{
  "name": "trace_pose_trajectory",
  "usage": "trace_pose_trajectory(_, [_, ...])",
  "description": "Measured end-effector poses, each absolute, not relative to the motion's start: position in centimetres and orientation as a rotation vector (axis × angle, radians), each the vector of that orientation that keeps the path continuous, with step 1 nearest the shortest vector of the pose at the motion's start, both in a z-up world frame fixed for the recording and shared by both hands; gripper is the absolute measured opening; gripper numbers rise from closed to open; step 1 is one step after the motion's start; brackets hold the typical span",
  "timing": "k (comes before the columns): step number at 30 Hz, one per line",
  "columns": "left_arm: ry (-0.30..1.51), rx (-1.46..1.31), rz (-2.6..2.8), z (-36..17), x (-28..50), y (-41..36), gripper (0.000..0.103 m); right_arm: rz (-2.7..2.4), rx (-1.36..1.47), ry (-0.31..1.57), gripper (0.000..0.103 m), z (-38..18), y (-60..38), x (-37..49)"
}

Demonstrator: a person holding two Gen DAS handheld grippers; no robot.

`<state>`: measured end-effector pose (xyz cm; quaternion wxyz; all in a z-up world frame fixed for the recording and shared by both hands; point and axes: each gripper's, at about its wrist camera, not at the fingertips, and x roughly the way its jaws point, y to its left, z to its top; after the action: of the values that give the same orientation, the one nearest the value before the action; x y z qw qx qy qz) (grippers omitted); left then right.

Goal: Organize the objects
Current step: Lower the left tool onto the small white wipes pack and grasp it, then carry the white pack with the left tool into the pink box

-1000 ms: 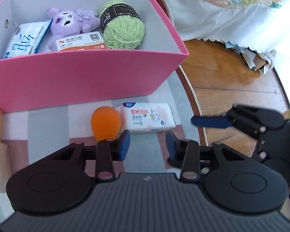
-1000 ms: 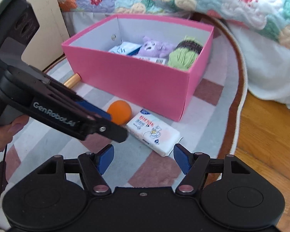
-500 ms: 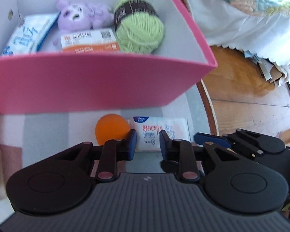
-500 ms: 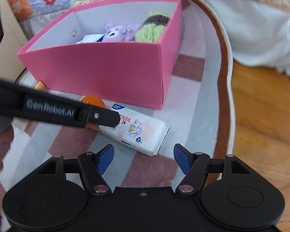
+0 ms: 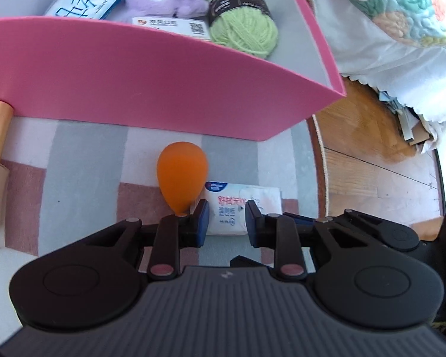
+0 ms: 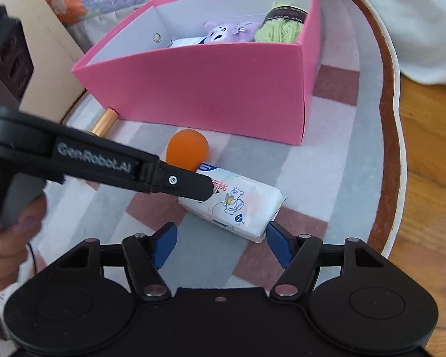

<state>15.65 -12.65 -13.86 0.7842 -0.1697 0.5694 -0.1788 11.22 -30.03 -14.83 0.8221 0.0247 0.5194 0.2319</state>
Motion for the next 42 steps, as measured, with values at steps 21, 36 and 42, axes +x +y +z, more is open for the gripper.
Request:
trace_pose_trajectory(21, [1.241,-0.405,-0.444,-11.7,10.3,-12.2,0.027,0.473,-0.003,1.071,0.085,-11.2,-27.9,7.6])
trace_pose_trajectory(36, [1.190,-0.254,-0.525,-1.8,5.9,-7.6,0.028,0.525,0.009,1.030,0.084,-2.2,-24.7,3.1])
trace_pose_trajectory(42, [1.146,-0.261,-0.504,1.4,5.8,-5.3,0.028,0.573,-0.030,0.987,0.084,1.3,-22.7,2.9])
